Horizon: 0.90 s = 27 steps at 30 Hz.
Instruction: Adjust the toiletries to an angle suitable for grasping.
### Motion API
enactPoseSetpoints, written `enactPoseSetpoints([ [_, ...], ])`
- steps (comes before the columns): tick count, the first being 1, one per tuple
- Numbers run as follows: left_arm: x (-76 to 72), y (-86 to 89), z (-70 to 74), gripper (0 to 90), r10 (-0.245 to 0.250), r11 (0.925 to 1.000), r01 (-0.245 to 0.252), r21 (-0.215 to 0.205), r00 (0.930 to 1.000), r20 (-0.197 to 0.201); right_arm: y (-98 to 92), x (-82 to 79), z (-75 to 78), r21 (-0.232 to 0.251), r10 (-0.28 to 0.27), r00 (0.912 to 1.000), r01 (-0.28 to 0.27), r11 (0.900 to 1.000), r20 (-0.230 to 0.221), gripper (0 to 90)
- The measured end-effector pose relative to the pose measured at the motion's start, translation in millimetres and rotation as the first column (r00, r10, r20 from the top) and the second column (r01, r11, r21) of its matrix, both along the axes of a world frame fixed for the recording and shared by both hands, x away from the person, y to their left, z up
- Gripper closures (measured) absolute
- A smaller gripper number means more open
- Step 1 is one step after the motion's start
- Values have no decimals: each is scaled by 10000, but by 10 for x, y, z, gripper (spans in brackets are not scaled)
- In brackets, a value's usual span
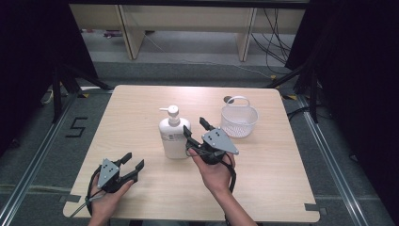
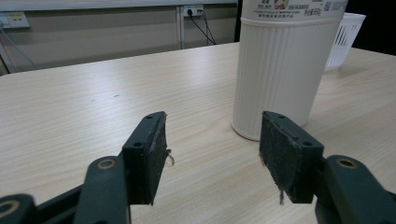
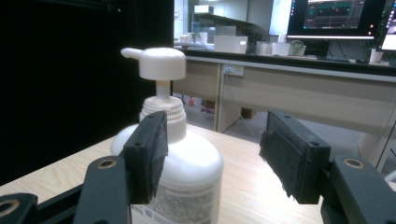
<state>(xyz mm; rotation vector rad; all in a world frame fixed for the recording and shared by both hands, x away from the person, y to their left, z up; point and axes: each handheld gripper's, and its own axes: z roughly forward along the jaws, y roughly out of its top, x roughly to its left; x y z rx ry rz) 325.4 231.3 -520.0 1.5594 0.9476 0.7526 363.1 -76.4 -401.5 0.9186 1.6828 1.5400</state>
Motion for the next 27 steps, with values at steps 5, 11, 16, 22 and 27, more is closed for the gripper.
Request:
enactPoseSetpoints([
  [5, 5, -1, -19, 377, 62, 9999, -61, 97, 10000, -73, 73, 13, 22, 147, -13, 9999, 11, 9999, 152, 406],
  [11, 19, 8, -43, 362, 92, 10000, -92, -22, 10000, 9, 195, 12, 54, 215, -86, 9997, 81, 9997, 225, 406],
  [16, 13, -4, -42, 358, 122, 9999, -123, 47, 9999, 31, 303, 16, 69, 6, -268, 9987, 268, 9996, 431, 418],
  [22, 14, -3, -42, 358, 101, 9999, -101, 14, 9999, 11, 432, 38, 69, -59, -417, 9985, 419, 9991, 345, 424],
  [27, 13, -11, -42, 358, 109, 9999, -109, 12, 9999, 8, 510, 65, 55, 122, -537, 9985, 538, 9985, -58, 426],
])
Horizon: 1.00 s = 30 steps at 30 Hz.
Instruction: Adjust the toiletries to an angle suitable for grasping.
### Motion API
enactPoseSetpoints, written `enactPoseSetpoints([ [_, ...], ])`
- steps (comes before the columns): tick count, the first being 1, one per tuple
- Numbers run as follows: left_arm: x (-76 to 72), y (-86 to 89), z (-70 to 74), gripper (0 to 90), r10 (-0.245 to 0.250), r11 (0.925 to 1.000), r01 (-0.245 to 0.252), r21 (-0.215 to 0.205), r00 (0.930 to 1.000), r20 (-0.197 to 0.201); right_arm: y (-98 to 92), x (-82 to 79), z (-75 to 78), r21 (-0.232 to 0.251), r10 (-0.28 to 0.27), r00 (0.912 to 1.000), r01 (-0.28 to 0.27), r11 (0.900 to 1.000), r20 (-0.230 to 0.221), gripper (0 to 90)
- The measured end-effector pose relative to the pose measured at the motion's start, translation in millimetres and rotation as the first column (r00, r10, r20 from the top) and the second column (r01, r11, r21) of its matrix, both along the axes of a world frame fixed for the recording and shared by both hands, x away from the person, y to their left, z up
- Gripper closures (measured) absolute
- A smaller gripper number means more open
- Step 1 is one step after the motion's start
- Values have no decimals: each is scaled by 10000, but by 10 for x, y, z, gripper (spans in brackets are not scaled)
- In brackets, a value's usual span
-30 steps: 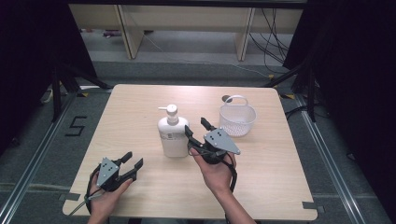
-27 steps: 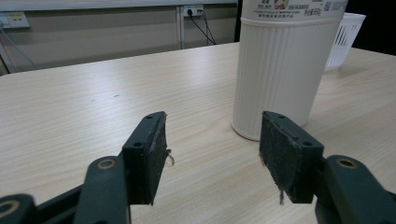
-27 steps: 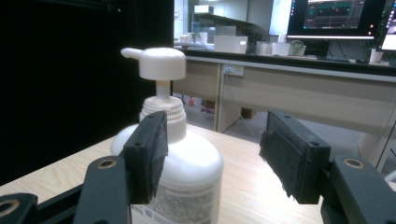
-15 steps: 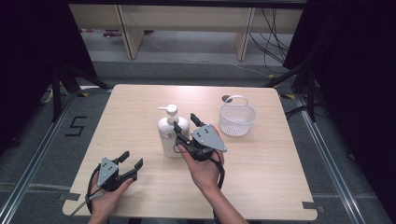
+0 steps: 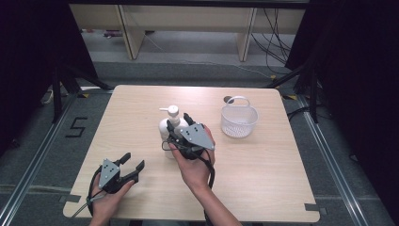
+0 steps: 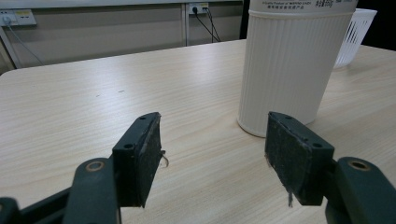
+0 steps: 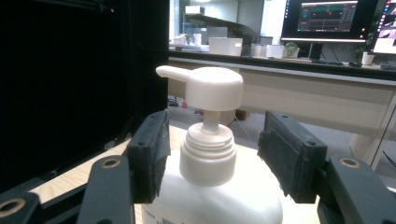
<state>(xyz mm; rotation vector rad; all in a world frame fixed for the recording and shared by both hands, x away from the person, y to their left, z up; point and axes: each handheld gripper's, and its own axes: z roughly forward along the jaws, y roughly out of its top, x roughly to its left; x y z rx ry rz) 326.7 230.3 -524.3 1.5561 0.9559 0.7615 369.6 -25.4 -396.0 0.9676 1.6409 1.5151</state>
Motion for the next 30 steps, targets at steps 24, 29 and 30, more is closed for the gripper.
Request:
enactPoseSetpoints([
  [24, 3, 0, 0, 358, -48, 10000, 48, -42, 10000, -24, 146, 154, 41, 70, -481, 9988, 482, 9988, -133, 439],
  [29, 3, 5, 2, 358, -42, 10000, 42, -32, 10000, -57, 172, 190, 54, 73, -597, 9981, 598, 9982, -138, 451],
  [30, 3, 5, 2, 358, -46, 10000, 46, -65, 10000, -61, 177, 192, 55, 111, -588, 9982, 590, 9982, -148, 455],
])
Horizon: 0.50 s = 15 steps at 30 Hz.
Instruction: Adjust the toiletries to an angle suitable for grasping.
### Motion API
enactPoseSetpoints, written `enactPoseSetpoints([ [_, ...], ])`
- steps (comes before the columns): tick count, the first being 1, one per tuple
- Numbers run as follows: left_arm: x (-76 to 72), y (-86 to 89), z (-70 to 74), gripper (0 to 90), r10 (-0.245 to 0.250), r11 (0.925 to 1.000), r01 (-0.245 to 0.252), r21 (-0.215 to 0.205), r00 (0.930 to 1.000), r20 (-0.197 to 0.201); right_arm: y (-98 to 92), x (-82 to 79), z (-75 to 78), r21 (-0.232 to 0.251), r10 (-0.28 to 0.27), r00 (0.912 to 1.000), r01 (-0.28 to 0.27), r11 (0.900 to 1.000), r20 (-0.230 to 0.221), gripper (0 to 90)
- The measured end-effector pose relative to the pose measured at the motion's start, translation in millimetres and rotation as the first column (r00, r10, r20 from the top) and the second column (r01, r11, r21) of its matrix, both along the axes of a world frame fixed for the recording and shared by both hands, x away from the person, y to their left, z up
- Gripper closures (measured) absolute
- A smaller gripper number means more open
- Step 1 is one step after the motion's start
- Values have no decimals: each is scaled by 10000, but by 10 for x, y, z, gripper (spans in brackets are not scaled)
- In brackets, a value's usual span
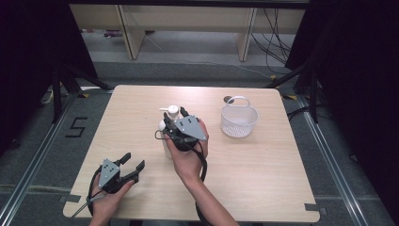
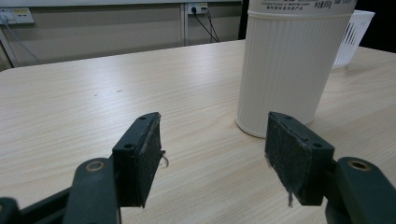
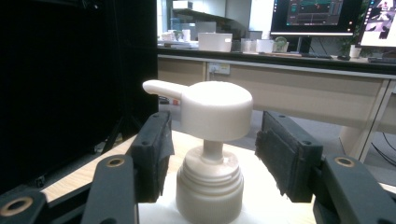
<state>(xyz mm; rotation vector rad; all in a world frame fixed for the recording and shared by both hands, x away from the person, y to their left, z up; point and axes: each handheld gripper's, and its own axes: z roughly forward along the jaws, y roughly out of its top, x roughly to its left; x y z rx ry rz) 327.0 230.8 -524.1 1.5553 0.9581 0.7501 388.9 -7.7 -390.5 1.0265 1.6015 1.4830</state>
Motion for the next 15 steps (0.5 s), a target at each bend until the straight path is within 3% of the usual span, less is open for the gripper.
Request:
enactPoseSetpoints([
  [2, 0, 1, 1, 358, 1, 10000, -1, 25, 10000, 9, 4, 20, 4, -19, 44, 10000, -44, 10000, 87, 464],
  [7, 1, 1, -1, 358, -25, 10000, 25, -15, 10000, 12, 31, 22, 21, 52, -239, 9995, 240, 9997, -192, 486],
  [9, -11, 4, 6, 358, 37, 10000, -37, 65, 9999, -99, 32, 48, 13, -10, -247, 9997, 247, 9997, -48, 489],
  [11, 1, 1, 0, 358, -17, 10000, 17, 21, 10000, 17, 41, 33, 12, 111, -386, 9987, 390, 9992, -319, 492],
  [15, 0, 2, -1, 358, -37, 10000, 37, -13, 10000, 17, 55, 54, 4, -32, -366, 9993, 366, 9993, -45, 495],
])
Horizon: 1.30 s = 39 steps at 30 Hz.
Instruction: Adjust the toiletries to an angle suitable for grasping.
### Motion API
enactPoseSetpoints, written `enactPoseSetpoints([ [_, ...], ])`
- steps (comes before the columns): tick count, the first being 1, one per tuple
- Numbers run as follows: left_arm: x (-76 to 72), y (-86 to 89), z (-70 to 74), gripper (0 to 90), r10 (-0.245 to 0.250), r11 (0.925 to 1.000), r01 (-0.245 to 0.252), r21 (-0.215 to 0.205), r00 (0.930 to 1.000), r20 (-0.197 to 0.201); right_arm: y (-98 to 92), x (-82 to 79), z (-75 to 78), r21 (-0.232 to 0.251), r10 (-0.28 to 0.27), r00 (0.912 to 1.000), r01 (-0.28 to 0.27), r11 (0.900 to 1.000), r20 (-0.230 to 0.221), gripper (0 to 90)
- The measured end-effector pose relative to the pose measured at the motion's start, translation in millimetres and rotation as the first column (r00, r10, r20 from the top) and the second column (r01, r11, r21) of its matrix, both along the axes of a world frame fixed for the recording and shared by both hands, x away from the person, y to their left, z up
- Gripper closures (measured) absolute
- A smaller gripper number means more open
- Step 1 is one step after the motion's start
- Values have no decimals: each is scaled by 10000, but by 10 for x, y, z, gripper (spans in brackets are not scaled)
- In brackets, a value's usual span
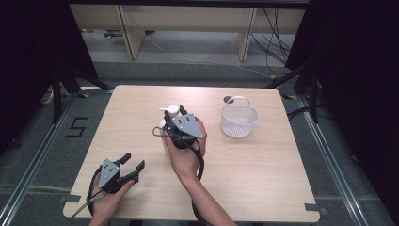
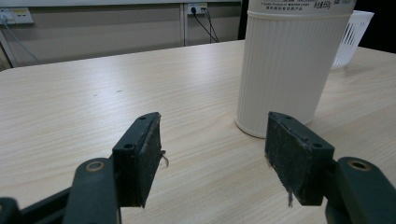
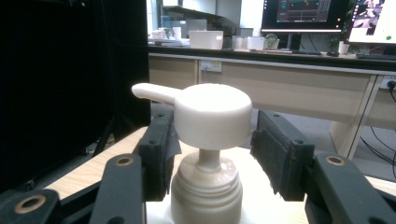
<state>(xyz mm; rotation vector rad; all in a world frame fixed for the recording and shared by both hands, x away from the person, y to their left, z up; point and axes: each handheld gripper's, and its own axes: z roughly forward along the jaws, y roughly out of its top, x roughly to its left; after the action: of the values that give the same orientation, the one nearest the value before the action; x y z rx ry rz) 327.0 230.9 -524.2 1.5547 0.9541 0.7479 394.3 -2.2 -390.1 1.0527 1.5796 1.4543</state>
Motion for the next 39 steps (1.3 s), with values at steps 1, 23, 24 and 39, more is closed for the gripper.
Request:
enactPoseSetpoints([
  [1, -14, 3, 8, 358, 83, 9999, -81, 92, 9999, -148, 2, -1, 1, 53, 17, 10000, -17, 10000, -52, 495],
  [23, -8, 7, 8, 358, 31, 10000, -30, 68, 9999, -157, 34, 4, 18, 239, 38, 9999, -35, 9997, -135, 598],
  [24, -8, 7, 8, 358, 33, 10000, -32, 64, 9999, -156, 34, 7, 16, 162, 67, 9999, -66, 9998, -88, 598],
  [39, -8, 6, 8, 358, 27, 10000, -26, 61, 9999, -155, -38, 64, 99, 167, 415, 9991, -416, 9990, 78, 602],
])
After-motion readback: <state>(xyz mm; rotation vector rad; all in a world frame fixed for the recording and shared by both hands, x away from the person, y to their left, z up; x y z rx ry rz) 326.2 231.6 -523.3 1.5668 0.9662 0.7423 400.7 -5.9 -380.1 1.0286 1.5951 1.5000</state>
